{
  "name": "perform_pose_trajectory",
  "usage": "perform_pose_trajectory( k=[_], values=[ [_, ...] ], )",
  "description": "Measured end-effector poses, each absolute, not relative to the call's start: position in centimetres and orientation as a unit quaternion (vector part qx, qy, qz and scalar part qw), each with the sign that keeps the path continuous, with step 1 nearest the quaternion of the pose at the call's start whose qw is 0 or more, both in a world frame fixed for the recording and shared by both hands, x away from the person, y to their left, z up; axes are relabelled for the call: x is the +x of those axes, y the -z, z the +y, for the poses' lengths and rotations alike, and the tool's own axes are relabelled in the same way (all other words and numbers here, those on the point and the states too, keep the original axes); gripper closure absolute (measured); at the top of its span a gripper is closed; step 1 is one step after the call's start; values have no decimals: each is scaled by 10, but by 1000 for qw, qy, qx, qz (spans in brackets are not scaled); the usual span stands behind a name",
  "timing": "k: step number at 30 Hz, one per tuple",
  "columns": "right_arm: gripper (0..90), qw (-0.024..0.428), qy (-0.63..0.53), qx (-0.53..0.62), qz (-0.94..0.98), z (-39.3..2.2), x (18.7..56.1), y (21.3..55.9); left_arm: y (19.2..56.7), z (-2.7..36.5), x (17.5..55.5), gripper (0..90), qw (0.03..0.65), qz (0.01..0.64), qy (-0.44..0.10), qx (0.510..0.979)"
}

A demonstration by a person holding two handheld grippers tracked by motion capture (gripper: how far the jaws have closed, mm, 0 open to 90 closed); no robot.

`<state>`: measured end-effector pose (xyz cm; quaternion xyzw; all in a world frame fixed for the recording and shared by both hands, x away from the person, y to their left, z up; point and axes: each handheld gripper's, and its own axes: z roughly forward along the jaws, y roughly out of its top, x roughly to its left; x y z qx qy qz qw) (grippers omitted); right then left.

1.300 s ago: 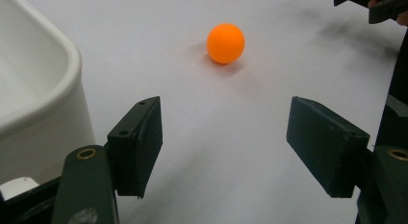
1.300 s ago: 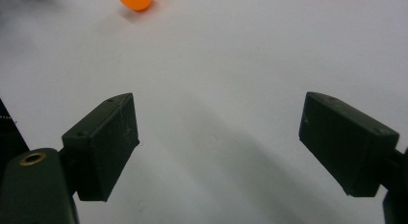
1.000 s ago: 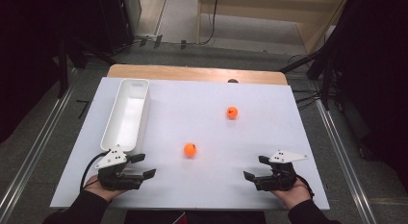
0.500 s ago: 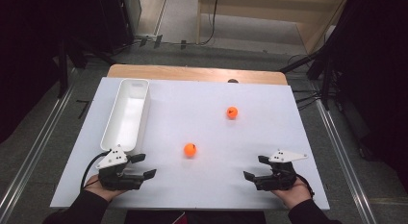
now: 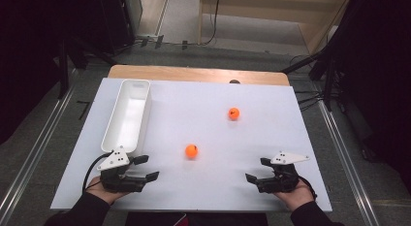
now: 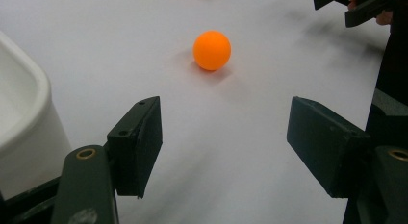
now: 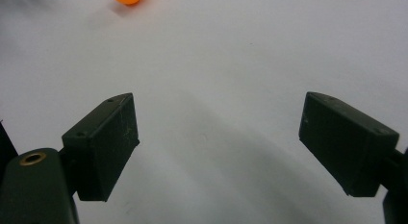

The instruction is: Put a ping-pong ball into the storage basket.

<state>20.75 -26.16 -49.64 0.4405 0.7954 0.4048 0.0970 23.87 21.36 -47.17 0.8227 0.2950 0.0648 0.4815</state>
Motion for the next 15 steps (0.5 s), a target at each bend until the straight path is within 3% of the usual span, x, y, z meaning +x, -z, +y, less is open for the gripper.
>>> perform_pose_trajectory(
  k=[7,15],
  values=[
    [122,95,-401,442,797,-261,208,497,469,202,240,280,476,290,-64,828],
    [122,93,-400,441,798,-261,208,497,465,196,242,165,483,272,-49,831]
  ],
)
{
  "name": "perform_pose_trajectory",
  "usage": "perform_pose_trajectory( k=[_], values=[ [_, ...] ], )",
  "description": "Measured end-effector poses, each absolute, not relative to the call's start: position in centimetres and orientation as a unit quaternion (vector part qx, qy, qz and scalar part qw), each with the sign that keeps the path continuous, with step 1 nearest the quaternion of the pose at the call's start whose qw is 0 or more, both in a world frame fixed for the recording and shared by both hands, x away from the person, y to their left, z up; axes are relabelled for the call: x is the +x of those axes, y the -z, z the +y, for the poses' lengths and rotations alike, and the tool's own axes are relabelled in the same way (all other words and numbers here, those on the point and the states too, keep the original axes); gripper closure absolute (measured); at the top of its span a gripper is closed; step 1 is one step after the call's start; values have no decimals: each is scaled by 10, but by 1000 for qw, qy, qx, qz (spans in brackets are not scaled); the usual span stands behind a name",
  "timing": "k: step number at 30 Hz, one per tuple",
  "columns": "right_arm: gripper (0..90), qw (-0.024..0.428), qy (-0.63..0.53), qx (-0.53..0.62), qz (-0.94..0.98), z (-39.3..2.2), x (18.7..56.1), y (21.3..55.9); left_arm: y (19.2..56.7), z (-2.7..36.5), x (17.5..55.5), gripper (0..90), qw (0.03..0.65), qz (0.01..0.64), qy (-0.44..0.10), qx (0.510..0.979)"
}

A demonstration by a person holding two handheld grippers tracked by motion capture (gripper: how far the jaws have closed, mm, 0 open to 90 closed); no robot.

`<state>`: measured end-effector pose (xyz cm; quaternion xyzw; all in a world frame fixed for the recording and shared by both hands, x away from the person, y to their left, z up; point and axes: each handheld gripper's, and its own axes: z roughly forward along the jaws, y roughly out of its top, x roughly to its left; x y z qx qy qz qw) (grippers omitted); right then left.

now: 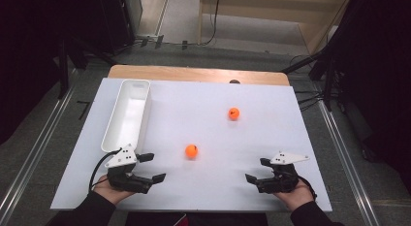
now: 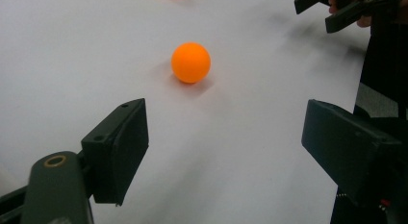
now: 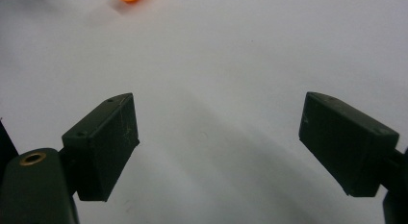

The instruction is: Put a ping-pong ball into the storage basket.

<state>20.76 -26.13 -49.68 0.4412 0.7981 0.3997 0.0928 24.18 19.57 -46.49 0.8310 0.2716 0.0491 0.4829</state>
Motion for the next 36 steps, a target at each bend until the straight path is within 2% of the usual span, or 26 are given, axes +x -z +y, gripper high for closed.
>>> perform_pose_trajectory(
  k=[11,36],
  values=[
    [122,90,-404,440,797,-262,208,497,461,188,243,70,506,267,-43,819],
    [122,89,-406,439,796,-263,207,497,462,164,251,76,488,289,-69,821]
  ],
)
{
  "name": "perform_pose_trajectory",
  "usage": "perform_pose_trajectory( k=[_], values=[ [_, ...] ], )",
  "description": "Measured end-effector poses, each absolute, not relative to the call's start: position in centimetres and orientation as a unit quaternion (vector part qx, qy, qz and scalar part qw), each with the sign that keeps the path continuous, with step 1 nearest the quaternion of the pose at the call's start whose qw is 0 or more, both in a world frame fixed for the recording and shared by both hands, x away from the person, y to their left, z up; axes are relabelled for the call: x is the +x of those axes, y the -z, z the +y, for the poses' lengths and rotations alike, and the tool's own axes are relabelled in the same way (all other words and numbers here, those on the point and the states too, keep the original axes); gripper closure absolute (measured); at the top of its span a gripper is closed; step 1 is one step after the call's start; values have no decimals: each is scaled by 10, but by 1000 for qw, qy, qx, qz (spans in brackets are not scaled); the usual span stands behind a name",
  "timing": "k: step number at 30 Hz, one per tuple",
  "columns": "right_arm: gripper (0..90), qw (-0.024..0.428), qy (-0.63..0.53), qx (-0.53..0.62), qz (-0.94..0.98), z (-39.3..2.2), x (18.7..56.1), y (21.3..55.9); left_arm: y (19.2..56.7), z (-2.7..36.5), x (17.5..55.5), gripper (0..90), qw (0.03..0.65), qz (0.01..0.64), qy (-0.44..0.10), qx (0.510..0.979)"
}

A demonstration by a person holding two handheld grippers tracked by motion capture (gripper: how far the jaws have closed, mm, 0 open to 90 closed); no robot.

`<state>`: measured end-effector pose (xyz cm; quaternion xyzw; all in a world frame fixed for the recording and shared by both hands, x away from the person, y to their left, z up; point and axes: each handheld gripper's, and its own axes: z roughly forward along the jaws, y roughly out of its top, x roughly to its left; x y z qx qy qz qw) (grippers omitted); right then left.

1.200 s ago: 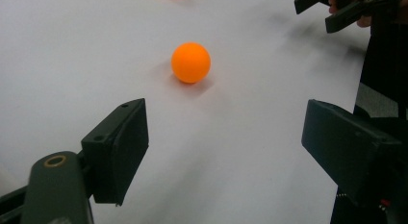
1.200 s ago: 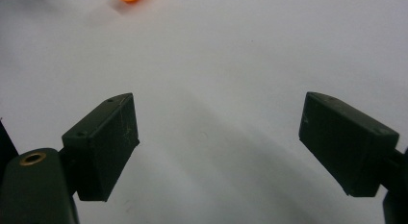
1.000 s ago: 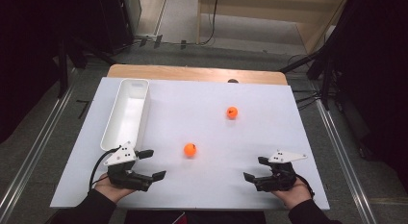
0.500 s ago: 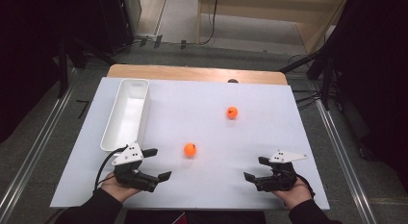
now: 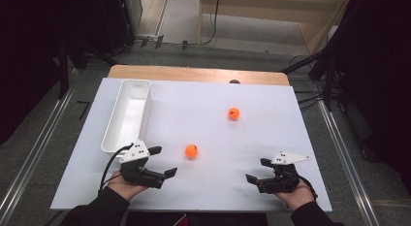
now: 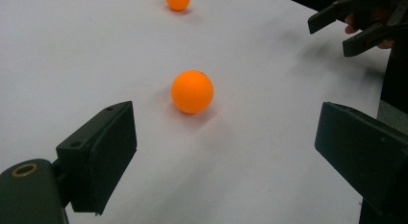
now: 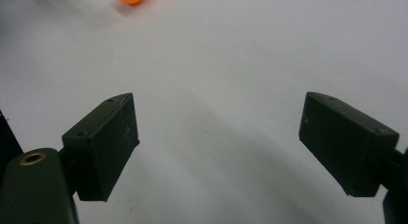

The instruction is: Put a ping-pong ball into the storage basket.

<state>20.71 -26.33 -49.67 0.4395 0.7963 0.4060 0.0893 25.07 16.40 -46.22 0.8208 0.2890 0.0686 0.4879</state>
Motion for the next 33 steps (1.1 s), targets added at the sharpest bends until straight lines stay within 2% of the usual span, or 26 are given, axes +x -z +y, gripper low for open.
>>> perform_pose_trajectory(
  k=[12,14,33],
  values=[
    [122,87,-405,441,796,-262,206,496,462,153,256,81,473,289,-88,828],
    [122,87,-405,443,795,-262,206,496,462,150,258,137,472,296,-91,826],
    [122,88,-406,441,796,-262,205,496,463,135,271,137,474,296,-80,825]
  ],
)
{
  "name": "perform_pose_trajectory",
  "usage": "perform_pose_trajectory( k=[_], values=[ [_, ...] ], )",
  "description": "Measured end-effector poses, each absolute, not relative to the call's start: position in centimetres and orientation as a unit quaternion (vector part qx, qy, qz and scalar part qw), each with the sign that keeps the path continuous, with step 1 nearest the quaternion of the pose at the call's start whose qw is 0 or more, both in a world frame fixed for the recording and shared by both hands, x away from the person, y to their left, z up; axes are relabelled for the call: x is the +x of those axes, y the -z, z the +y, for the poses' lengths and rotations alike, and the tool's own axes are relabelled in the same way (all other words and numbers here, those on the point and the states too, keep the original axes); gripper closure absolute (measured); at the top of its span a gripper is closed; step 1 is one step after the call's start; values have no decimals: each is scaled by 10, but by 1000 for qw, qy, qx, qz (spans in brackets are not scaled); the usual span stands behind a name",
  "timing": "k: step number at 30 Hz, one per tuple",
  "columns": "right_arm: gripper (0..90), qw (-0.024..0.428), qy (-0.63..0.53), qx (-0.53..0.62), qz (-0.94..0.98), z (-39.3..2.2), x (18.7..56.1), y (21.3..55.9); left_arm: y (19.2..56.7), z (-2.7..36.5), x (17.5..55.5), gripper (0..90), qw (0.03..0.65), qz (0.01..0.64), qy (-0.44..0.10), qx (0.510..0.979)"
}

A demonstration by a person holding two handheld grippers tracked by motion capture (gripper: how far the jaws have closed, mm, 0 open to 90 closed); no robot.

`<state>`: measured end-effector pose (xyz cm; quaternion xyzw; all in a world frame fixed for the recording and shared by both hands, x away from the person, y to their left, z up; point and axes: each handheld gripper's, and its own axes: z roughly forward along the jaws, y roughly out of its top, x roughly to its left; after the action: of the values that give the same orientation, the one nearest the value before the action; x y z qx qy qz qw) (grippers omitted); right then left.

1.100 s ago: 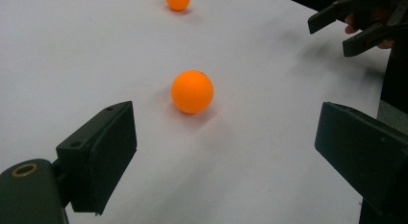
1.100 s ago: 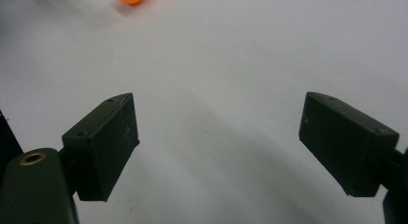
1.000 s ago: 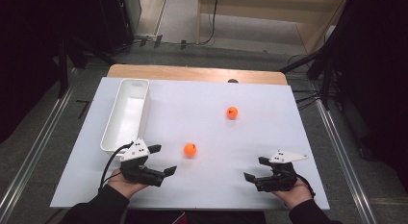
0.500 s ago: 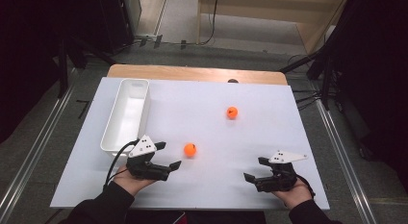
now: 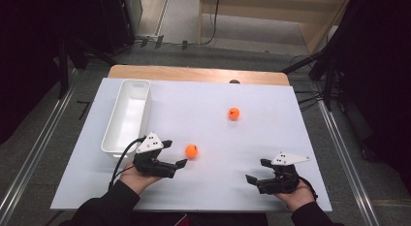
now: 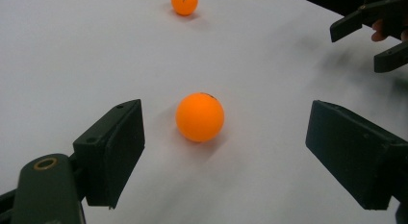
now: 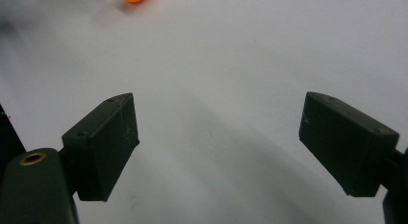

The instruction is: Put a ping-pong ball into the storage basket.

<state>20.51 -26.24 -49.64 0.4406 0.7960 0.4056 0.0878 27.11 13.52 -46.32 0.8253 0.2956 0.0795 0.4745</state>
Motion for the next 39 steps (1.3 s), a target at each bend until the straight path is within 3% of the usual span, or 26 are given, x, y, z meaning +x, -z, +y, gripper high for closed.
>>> perform_pose_trajectory(
  k=[39],
  values=[
    [122,85,-403,435,801,-261,205,497,462,102,305,138,471,278,-89,833]
  ],
)
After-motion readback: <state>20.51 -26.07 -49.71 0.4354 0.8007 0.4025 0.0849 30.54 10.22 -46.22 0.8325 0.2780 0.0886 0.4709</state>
